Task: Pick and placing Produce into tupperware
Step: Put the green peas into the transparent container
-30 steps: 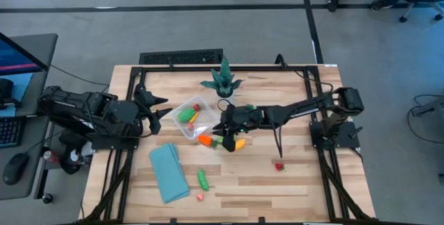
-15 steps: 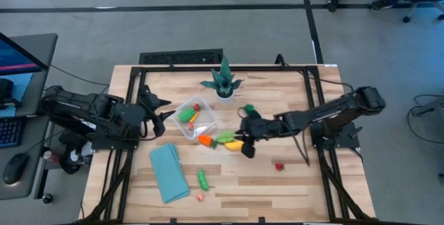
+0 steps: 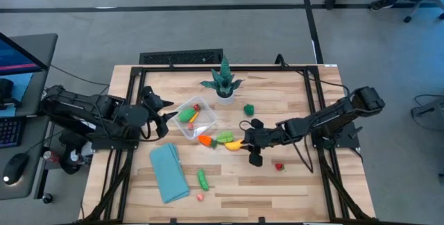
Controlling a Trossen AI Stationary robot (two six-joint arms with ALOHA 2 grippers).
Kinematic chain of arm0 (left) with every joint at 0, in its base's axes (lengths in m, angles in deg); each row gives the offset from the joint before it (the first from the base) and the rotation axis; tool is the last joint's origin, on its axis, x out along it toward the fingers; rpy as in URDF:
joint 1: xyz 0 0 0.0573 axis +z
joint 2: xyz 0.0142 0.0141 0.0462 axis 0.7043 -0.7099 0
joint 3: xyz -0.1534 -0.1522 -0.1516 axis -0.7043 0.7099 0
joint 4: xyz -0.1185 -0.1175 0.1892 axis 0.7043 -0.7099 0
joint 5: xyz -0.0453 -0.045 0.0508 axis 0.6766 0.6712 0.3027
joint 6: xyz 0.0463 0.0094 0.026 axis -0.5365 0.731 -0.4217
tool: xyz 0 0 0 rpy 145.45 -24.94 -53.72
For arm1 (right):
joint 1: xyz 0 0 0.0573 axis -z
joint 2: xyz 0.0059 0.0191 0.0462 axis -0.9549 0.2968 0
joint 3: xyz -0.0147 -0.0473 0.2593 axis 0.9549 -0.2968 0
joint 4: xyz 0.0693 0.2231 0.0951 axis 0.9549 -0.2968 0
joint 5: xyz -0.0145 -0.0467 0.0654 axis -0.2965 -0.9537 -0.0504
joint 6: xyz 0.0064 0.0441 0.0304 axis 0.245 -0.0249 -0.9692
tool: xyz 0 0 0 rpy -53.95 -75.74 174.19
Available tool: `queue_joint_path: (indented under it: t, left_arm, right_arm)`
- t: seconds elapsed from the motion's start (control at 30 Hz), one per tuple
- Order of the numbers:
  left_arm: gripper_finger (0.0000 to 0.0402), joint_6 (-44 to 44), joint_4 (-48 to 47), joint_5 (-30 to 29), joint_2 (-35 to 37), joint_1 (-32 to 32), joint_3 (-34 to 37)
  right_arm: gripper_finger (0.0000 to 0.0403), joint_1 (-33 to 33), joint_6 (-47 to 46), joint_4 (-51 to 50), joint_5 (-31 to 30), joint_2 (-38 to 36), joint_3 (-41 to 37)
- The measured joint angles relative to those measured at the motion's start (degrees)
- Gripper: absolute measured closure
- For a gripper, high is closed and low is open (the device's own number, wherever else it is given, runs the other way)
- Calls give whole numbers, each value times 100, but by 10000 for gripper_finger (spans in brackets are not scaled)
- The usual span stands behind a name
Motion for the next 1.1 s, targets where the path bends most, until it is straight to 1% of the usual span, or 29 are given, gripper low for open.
queue_joint_path:
  t: [0.27,0.37,0.43,0.67,0.77,0.83,0.97,1.03,1.1]
  left_arm:
    - [223,102,41,24,-2,0,0]
    - [223,101,39,24,-2,0,0]
    - [223,101,38,22,-2,0,0]
    - [223,127,36,22,-2,2,0]
    - [223,131,36,24,-2,2,0]
    - [223,131,22,117,-2,2,0]
    - [223,108,-87,595,-64,-52,14]
    - [223,149,19,686,-73,-206,138]
    - [223,303,451,680,-63,-423,385]
  right_arm:
    - [318,185,211,129,3,62,0]
    - [303,305,255,121,135,58,0]
    - [283,372,351,125,287,58,0]
    - [180,487,694,121,305,58,0]
    - [153,485,914,118,354,58,0]
    - [148,483,1063,118,418,58,0]
    - [153,487,1130,112,438,58,0]
    - [158,513,1134,115,438,58,0]
    - [162,525,1137,114,438,58,0]
